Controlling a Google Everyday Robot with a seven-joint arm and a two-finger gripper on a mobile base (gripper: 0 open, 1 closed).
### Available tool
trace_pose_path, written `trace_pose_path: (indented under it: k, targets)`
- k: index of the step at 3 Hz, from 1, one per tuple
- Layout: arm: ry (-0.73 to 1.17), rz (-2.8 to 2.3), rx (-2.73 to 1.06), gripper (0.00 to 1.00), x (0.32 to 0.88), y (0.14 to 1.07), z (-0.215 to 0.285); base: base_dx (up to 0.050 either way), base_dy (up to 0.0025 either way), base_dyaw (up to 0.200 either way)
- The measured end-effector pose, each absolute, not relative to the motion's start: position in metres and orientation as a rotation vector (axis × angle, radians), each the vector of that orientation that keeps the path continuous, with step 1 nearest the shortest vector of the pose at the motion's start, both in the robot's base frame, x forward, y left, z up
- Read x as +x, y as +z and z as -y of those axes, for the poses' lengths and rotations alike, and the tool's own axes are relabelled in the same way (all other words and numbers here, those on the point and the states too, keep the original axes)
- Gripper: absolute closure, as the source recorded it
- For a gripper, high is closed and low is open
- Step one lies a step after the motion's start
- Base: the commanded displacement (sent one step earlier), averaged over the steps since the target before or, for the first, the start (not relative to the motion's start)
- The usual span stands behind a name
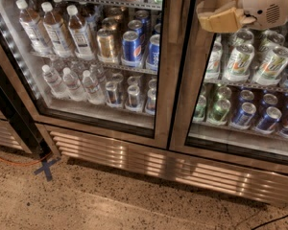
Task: Open right fridge door
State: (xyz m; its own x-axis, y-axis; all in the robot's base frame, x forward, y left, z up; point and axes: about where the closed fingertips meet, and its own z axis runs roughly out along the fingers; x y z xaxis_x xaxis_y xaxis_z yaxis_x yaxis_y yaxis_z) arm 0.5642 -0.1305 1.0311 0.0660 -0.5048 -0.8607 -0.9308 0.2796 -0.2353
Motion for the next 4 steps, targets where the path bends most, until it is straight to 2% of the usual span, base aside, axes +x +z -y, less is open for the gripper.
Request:
trace_pose_path:
  k: [4]
  targets:
    - [0.551, -1.579, -1.362, 1.00, 0.5689, 1.0327, 0.1316, 0.000, 0.00000, 0.000]
